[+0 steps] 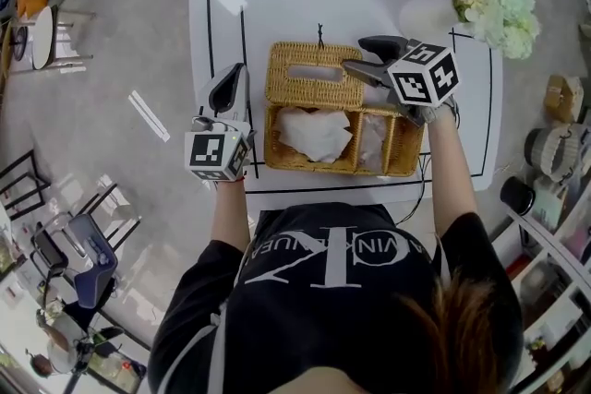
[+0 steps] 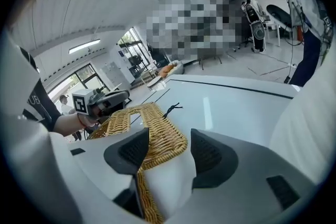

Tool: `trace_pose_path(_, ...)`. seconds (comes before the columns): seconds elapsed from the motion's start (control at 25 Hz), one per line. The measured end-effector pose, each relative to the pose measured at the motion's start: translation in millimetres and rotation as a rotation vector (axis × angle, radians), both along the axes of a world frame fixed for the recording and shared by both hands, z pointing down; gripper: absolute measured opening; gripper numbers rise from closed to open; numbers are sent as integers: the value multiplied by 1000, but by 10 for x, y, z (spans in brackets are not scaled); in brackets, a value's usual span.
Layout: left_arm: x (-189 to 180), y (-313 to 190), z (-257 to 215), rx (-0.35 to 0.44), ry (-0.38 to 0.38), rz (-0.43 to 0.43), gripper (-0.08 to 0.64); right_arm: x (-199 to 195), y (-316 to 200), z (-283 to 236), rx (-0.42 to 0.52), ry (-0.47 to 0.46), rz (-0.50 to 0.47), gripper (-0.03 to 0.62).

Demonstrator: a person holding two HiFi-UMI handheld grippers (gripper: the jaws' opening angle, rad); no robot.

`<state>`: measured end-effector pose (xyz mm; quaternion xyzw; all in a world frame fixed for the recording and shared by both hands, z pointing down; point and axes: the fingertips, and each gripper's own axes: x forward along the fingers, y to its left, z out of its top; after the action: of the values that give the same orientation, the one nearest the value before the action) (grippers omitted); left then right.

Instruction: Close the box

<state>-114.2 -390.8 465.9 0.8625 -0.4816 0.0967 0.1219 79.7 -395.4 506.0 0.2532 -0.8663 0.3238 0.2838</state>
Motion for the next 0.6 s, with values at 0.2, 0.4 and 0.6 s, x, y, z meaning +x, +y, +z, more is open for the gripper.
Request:
trace_pose_path(0.2, 6, -30, 55, -15, 1, 4, 11, -6, 9, 89, -101, -37, -15, 263)
trace_pose_path(0.4, -7, -29, 70, -22, 6, 2, 11, -48, 70, 145, -230, -109, -19, 305)
trace_pose_path(0.6, -4, -47, 72, -22, 4, -1, 11, -104, 111, 134, -309, -194, -25, 296)
